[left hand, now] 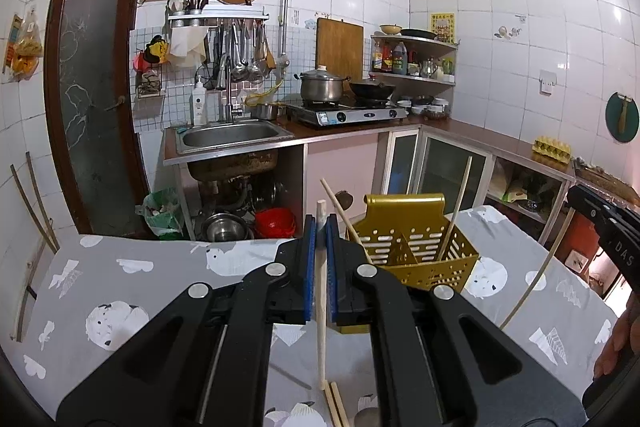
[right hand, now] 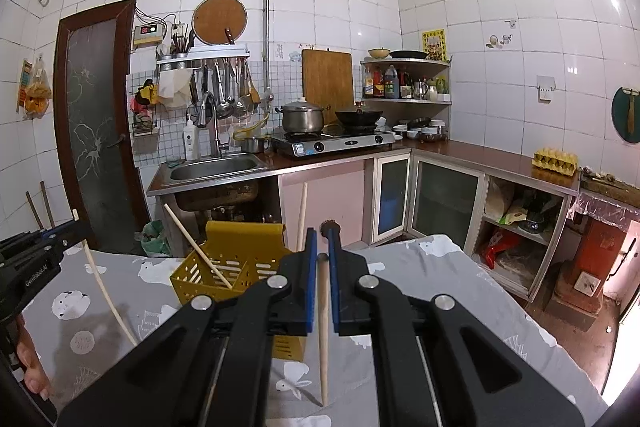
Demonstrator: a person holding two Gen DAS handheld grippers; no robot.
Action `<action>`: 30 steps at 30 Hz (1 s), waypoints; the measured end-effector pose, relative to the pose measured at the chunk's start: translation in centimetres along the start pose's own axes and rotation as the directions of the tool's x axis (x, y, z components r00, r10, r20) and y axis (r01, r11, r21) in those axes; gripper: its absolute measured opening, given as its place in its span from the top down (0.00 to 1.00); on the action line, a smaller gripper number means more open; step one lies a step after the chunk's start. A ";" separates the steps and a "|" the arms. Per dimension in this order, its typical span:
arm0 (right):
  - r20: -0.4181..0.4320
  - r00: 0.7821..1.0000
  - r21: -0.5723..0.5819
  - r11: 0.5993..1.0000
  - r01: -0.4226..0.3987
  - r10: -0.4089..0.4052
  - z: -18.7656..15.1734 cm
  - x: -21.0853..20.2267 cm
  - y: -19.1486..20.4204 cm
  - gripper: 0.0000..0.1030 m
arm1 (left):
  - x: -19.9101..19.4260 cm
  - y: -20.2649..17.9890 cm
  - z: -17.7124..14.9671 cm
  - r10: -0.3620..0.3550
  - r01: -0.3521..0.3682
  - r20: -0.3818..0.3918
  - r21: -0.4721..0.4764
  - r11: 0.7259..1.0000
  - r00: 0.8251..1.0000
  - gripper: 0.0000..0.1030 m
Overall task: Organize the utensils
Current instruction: 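Carry the left tool's chopstick above the holder while the right tool carries its chopstick, then open the left tool over the holder while the right tool drops its chopstick in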
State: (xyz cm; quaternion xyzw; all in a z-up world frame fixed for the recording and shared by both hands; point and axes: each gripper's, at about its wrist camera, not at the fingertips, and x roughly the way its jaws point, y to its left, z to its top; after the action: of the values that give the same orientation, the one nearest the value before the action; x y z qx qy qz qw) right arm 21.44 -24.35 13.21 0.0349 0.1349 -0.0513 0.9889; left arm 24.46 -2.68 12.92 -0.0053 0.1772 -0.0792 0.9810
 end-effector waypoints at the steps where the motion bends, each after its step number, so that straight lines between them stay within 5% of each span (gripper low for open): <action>1: 0.003 1.000 -0.002 1.000 0.000 0.000 0.2 0.0 0.0 0.94 | 0.0 0.0 0.3 -0.001 0.001 0.004 0.000 1.000 1.000 0.96; 22: 0.122 0.991 -0.021 0.998 -0.060 0.062 10.6 0.5 3.1 0.94 | -0.1 -2.2 10.6 -0.040 0.045 0.144 -0.027 0.999 0.989 0.96; 30: 0.122 0.989 0.012 0.996 -0.088 0.086 12.0 3.9 3.7 0.94 | 2.5 -4.2 12.3 -0.062 0.065 0.183 -0.011 0.998 0.981 0.96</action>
State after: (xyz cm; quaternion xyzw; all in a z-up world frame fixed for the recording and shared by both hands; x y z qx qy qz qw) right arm 28.74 -22.00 23.95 0.0461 0.0724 -0.0112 0.9963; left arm 30.47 -7.43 23.76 -0.0267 0.0872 -0.1082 0.9899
